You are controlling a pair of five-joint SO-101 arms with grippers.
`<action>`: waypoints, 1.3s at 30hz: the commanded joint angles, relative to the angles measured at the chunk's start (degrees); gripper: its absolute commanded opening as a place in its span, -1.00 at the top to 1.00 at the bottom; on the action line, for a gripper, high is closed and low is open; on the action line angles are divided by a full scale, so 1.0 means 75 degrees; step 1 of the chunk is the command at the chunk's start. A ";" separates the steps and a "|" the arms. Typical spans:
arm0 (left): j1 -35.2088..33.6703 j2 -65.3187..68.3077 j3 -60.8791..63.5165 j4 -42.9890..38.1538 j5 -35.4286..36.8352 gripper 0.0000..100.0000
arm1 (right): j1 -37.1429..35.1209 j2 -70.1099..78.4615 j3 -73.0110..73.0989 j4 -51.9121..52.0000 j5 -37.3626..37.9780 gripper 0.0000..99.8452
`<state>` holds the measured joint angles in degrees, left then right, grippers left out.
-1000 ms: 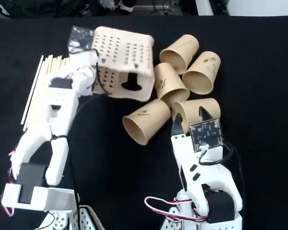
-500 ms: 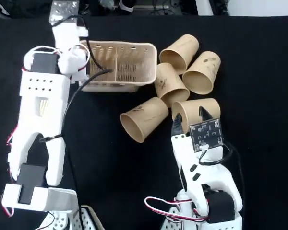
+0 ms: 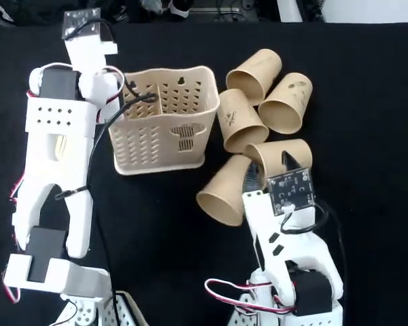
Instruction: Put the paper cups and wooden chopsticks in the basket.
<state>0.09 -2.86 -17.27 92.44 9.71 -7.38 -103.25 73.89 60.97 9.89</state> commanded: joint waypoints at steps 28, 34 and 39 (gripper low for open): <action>-0.3382 -0.6201 0.2819 0.0105 -0.1102 0.21 | -0.2028 0.4683 -0.1448 0.2040 0.5134 0.34; -0.4284 -0.7642 0.6171 -0.1266 -0.1934 0.21 | -0.1993 0.4636 0.0334 -0.0293 0.5216 0.35; -0.4589 -0.9448 0.8703 -0.2040 -0.2157 0.21 | -0.1629 0.4624 0.1330 -0.1981 0.5158 0.35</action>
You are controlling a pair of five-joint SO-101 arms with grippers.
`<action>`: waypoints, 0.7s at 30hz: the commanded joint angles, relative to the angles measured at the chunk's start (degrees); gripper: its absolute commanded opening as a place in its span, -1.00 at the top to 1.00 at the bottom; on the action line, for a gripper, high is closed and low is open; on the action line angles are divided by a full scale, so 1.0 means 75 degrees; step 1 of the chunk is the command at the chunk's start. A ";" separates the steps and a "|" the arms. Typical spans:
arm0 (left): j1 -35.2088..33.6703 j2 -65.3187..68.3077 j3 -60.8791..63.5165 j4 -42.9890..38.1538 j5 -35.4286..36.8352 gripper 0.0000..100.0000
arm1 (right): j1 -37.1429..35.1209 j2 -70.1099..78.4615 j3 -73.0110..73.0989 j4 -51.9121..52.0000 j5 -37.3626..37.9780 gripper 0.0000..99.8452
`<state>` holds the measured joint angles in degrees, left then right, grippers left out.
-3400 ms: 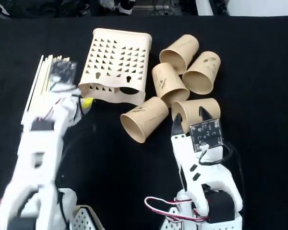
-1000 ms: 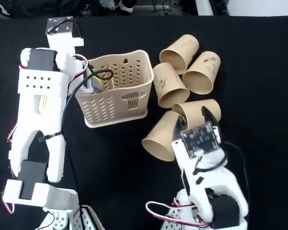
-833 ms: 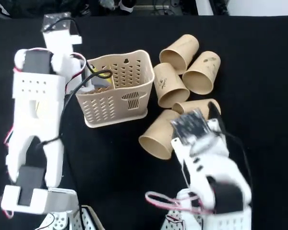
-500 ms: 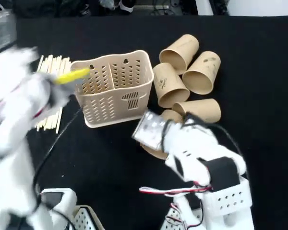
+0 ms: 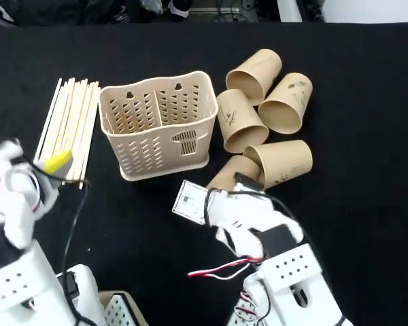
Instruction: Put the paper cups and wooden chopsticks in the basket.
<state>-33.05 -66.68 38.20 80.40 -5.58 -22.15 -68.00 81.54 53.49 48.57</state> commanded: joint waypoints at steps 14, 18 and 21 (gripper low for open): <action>-0.0440 -0.4583 0.4964 -0.0586 -0.0410 0.21 | 0.1231 -0.0510 0.0229 -0.2016 -0.0246 0.98; -0.0416 -0.5029 0.5914 -0.0621 -0.0914 0.21 | 0.1231 -0.1201 -0.0955 -0.0141 -0.0504 0.98; -0.0416 -0.5064 0.6500 -0.0961 -0.0914 0.21 | 0.1231 -0.1483 -0.2268 0.1418 -0.0715 0.98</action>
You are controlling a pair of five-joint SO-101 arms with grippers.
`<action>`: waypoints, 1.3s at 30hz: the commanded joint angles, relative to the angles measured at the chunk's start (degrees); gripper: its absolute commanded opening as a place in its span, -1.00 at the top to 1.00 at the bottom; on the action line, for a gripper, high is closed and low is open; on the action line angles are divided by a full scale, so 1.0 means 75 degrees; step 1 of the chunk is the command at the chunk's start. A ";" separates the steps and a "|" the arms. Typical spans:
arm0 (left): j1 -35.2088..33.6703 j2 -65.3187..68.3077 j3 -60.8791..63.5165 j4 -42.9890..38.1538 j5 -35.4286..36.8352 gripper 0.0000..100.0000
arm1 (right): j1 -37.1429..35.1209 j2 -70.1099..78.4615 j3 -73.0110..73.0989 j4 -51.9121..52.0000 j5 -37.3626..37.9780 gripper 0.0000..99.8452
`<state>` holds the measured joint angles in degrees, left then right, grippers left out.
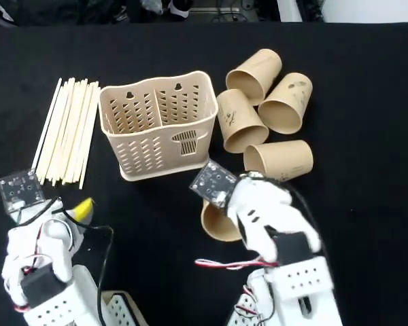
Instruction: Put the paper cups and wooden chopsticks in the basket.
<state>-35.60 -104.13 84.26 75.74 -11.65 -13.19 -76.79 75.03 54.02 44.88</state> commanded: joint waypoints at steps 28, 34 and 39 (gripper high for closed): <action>0.1155 -0.0035 0.1600 -0.0938 -0.1032 0.34 | -0.0703 1.0637 -1.7471 0.6248 -0.3786 0.98; 0.1155 -0.0035 0.1600 -0.0961 -0.1043 0.34 | -0.0645 1.2267 -1.8233 0.6236 -0.3798 0.98; 0.1155 -0.0035 0.1600 -0.0961 -0.1043 0.34 | -0.0645 1.2829 -1.8303 0.6236 -0.3786 0.97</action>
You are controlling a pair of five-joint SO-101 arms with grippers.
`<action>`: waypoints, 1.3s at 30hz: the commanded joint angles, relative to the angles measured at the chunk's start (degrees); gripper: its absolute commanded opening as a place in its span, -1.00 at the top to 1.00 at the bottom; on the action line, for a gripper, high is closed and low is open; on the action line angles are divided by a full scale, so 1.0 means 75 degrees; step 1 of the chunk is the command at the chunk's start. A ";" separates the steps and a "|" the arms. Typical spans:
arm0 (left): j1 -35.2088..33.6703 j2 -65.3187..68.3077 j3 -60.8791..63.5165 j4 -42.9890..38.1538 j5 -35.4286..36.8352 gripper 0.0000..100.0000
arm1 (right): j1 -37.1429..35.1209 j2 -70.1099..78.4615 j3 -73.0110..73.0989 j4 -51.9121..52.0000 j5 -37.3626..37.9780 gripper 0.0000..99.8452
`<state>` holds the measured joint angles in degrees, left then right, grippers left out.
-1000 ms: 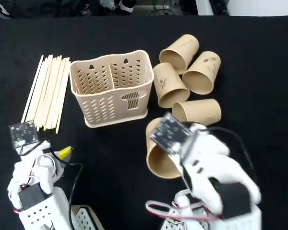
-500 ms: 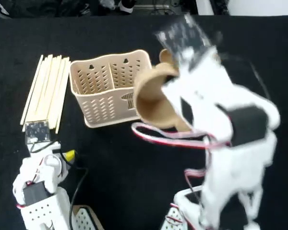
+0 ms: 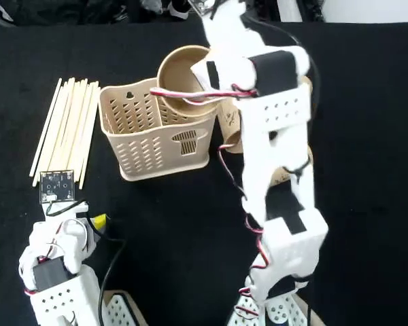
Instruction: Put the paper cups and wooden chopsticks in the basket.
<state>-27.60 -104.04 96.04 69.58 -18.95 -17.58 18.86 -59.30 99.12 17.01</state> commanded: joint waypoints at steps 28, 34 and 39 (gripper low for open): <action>0.0088 -0.0047 0.0029 -0.0141 -0.0070 0.34 | -0.0188 0.0217 -0.1459 0.0223 -0.0070 0.46; 0.0088 -0.0047 0.0029 -0.0141 -0.0070 0.34 | -0.0164 0.0217 -0.0791 0.0129 -0.0070 0.46; 0.0088 -0.0047 0.0029 -0.0141 -0.0070 0.34 | -0.0141 0.0170 -0.0475 0.0211 -0.0047 0.77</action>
<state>-27.60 -104.04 96.04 69.58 -18.95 -18.11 20.79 -63.16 99.12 17.01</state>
